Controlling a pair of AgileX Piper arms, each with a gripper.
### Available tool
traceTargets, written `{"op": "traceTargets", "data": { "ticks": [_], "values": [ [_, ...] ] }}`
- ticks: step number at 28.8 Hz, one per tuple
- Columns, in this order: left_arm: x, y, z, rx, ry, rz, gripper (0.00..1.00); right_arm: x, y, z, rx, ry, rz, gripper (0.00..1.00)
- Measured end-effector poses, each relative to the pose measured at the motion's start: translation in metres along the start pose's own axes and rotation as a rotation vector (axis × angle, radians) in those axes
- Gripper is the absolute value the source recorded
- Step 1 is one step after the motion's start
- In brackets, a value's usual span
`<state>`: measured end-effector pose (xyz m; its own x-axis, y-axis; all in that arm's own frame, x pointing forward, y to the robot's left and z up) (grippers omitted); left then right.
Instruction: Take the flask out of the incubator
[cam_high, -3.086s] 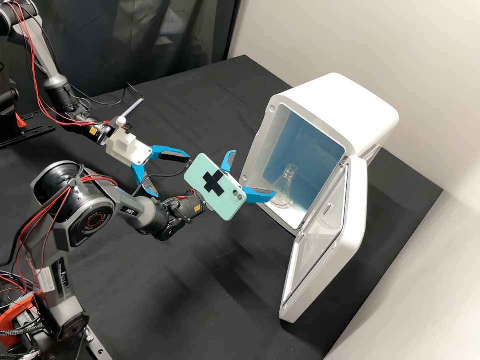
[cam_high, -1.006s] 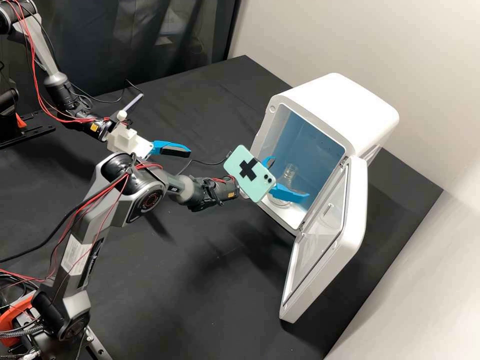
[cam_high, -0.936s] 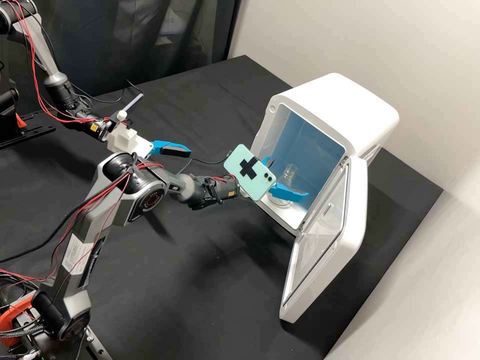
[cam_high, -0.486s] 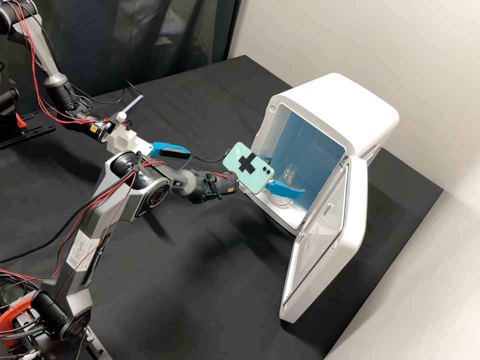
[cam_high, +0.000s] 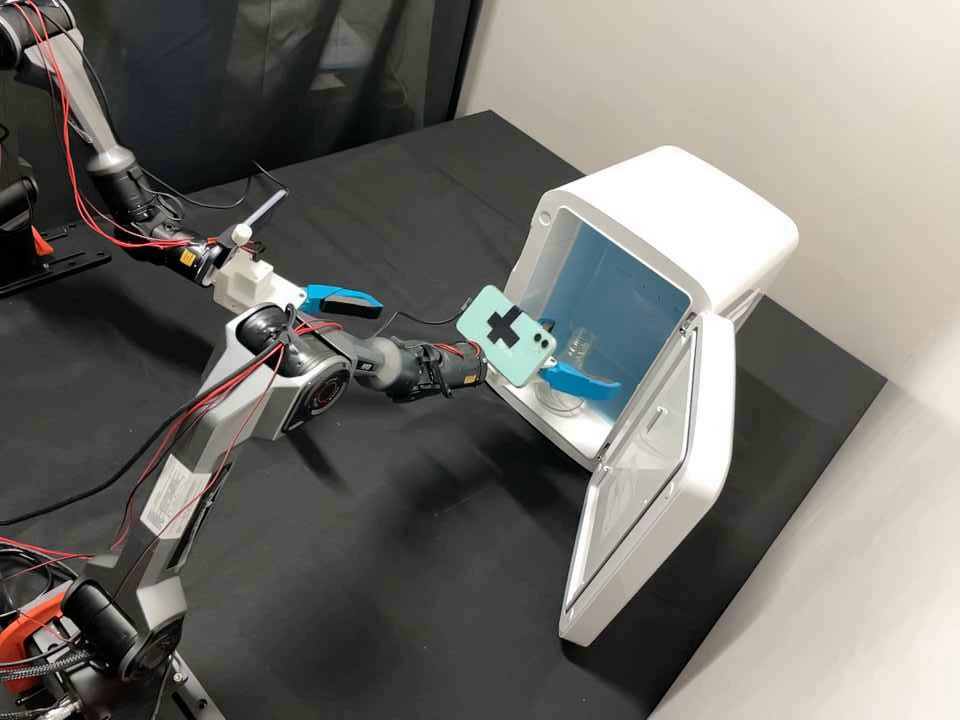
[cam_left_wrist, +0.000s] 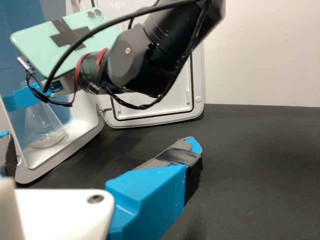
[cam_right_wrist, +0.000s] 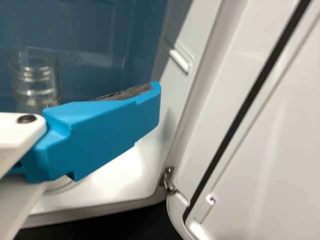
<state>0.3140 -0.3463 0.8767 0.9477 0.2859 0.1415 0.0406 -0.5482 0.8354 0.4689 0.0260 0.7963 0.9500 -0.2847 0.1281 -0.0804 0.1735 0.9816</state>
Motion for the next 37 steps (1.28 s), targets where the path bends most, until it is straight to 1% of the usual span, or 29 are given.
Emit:
{"op": "traceTargets", "data": {
  "ticks": [1, 3, 5, 6, 9, 12, 15, 16, 17, 18, 20, 24, 25, 27, 29, 31, 33, 35, 37],
  "values": [
    [0.0, 0.0, 0.0, 0.0, 0.0, 0.0, 1.0, 0.001, 0.0, -0.001, 0.0, -0.003, -0.002, 1.0],
    [0.0, 0.0002, 0.0, 0.003, 0.0, 0.001, 1.0, 0.004, 0.002, -0.003, -0.003, -0.002, 0.006, 1.0],
    [0.001, 0.0019, 0.0, 0.003, -0.001, 0.008, 1.0, 0.01, 0.001, -0.005, -0.001, -0.008, 0.005, 1.0],
    [0.002, 0.0023, 0.001, 0.002, -0.001, 0.009, 1.0, 0.012, 0.001, -0.006, -0.005, -0.01, 0.004, 1.0],
    [0.003, 0.0035, 0.0, -0.003, 0.005, 0.015, 1.0, 0.016, 0.0, -0.006, 0.0, -0.025, 0.004, 1.0],
    [0.006, 0.0029, 0.0, -0.006, 0.01, 0.016, 1.0, 0.021, -0.004, -0.008, 0.001, -0.036, -0.017, 1.0],
    [0.006, 0.0029, 0.002, -0.007, 0.006, 0.016, 1.0, 0.023, -0.005, -0.01, 0.001, -0.039, -0.022, 1.0],
    [0.006, 0.0028, 0.003, -0.001, 0.003, 0.015, 1.0, 0.024, -0.005, -0.011, 0.003, -0.04, -0.021, 1.0],
    [0.006, 0.0028, 0.002, 0.003, 0.004, 0.015, 1.0, 0.024, -0.006, -0.012, -0.001, -0.039, -0.024, 1.0],
    [0.006, 0.0026, 0.003, 0.009, 0.001, 0.015, 1.0, 0.024, -0.005, -0.012, -0.002, -0.04, -0.021, 1.0],
    [0.006, 0.0024, 0.005, 0.015, -0.003, 0.014, 1.0, 0.025, -0.004, -0.013, -0.005, -0.04, -0.018, 1.0],
    [0.006, 0.0021, 0.006, 0.016, -0.004, 0.01, 1.0, 0.027, -0.005, -0.013, -0.002, -0.049, -0.016, 1.0],
    [0.006, 0.002, 0.006, 0.015, -0.004, 0.01, 1.0, 0.029, -0.006, -0.013, -0.014, -0.051, -0.014, 1.0],
    [0.007, 0.0024, 0.006, 0.014, -0.004, 0.012, 1.0, 0.032, -0.008, -0.013, -0.017, -0.053, -0.024, 1.0],
    [0.007, 0.0024, 0.006, 0.014, -0.004, 0.012, 1.0, 0.034, -0.01, -0.013, -0.03, -0.055, -0.032, 1.0],
    [0.007, 0.0024, 0.006, 0.012, -0.002, 0.012, 1.0, 0.037, -0.013, -0.013, -0.033, -0.062, -0.044, 1.0],
    [0.007, 0.0024, 0.006, 0.012, -0.002, 0.012, 1.0, 0.039, -0.015, -0.013, -0.041, -0.067, -0.052, 1.0],
    [0.007, 0.0024, 0.006, 0.012, -0.002, 0.012, 1.0, 0.04, -0.017, -0.013, -0.043, -0.075, -0.054, 1.0],
    [0.007, 0.0024, 0.006, 0.012, -0.002, 0.012, 1.0, 0.041, -0.021, -0.014, -0.058, -0.073, -0.059, 1.0]
  ]
}}
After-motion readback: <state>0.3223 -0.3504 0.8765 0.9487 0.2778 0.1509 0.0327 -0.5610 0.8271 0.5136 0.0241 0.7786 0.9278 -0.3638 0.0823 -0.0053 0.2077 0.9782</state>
